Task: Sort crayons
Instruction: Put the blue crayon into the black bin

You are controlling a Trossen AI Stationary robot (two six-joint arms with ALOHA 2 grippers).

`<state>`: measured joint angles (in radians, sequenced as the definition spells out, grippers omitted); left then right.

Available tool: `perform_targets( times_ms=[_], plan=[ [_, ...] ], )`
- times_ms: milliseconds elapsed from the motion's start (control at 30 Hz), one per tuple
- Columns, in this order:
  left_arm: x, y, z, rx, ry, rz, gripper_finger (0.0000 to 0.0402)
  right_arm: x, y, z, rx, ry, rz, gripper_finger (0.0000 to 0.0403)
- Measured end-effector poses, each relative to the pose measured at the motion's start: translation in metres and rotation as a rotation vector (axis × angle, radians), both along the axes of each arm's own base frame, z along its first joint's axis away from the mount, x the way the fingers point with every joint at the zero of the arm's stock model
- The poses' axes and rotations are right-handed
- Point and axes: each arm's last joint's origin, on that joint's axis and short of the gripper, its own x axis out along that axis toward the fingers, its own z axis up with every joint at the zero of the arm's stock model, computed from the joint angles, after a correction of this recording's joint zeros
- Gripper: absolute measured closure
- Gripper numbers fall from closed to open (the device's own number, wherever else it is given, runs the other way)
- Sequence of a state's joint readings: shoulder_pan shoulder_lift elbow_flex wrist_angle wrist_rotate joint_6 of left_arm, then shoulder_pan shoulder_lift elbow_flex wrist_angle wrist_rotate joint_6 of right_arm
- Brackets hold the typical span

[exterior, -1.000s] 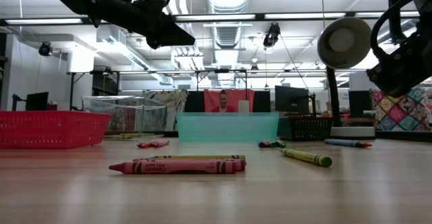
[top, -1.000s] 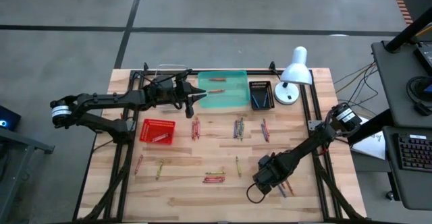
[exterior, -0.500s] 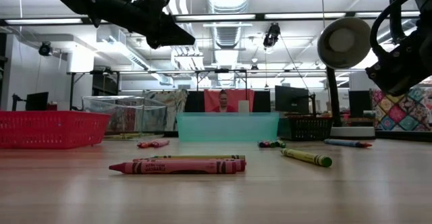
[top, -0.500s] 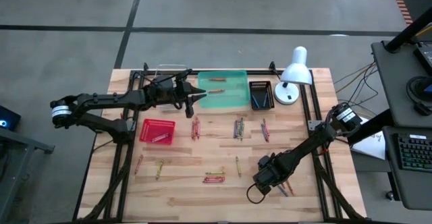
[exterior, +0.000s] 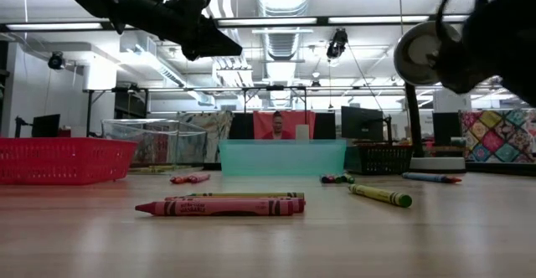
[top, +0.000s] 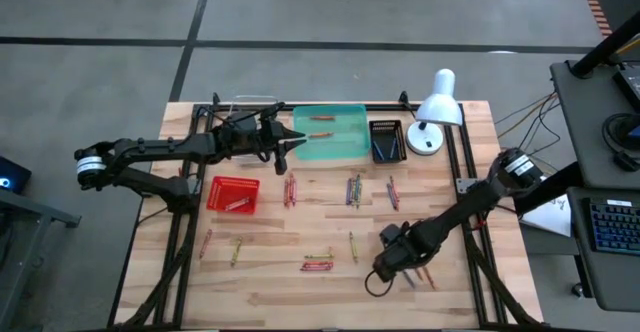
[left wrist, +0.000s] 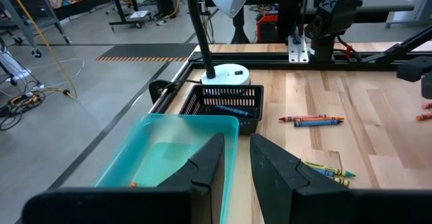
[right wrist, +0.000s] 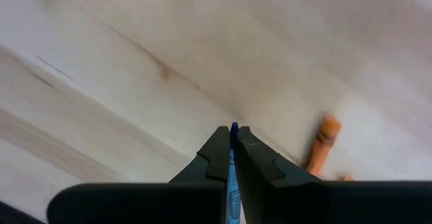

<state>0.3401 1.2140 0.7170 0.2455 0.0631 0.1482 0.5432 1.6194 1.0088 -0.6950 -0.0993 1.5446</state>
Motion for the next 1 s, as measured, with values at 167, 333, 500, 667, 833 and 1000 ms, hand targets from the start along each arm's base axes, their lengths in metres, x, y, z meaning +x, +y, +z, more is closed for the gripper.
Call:
perform_targets(
  times_ms=[167,333,500,667,833,1000],
  plan=[
    [0.000,0.000,0.000,0.000,0.000,0.000,0.0347,0.009,-0.021,0.016,-0.083,-0.129,-0.017,0.0394],
    [0.000,0.000,0.000,0.000,-0.001,0.000,0.0347,0.023,-0.051,0.034,-0.171,-0.287,0.019,0.0394],
    [0.000,0.000,0.000,0.000,-0.001,0.000,0.0347,0.035,-0.092,0.054,-0.333,-0.427,0.064,0.0394],
    [0.000,0.000,0.000,0.001,-0.002,0.000,0.0347,0.041,-0.137,0.073,-0.513,-0.522,0.095,0.0394],
    [0.000,0.000,0.001,0.003,-0.008,0.000,0.0347,0.038,-0.188,0.091,-0.755,-0.517,0.061,0.0394],
    [0.000,0.000,0.001,0.004,-0.010,0.000,0.0347,0.026,-0.244,0.089,-0.878,-0.384,-0.037,0.0394]
  ],
)
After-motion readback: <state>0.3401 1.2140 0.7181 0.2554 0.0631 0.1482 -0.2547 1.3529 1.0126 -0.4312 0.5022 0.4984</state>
